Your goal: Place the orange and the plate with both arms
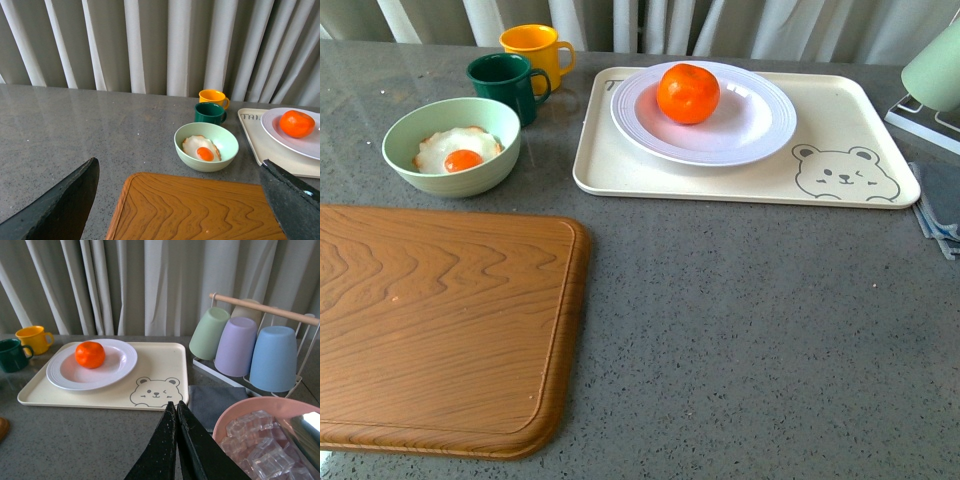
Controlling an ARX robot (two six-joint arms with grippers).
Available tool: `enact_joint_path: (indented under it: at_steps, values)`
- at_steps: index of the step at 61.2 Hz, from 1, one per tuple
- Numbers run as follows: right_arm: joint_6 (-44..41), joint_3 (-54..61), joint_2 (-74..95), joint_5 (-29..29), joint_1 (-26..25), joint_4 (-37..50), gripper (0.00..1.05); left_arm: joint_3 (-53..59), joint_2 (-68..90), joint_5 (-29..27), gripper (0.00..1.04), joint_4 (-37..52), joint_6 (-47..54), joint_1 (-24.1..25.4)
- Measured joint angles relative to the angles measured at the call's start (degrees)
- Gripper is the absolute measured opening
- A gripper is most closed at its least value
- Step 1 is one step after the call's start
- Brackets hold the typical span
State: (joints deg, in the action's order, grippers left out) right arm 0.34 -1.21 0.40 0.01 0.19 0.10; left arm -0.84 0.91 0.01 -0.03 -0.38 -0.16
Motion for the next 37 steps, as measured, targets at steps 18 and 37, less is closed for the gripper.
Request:
enact_joint_path:
  at_steps: [18, 37]
  values:
    - [-0.1, 0.0, -0.1, 0.0, 0.0, 0.0, 0.4, 0.0, 0.0, 0.0, 0.96, 0.0, 0.0, 0.0]
    - [-0.1, 0.0, -0.1, 0.0, 0.0, 0.0, 0.92, 0.0, 0.0, 0.0, 0.96, 0.0, 0.0, 0.0]
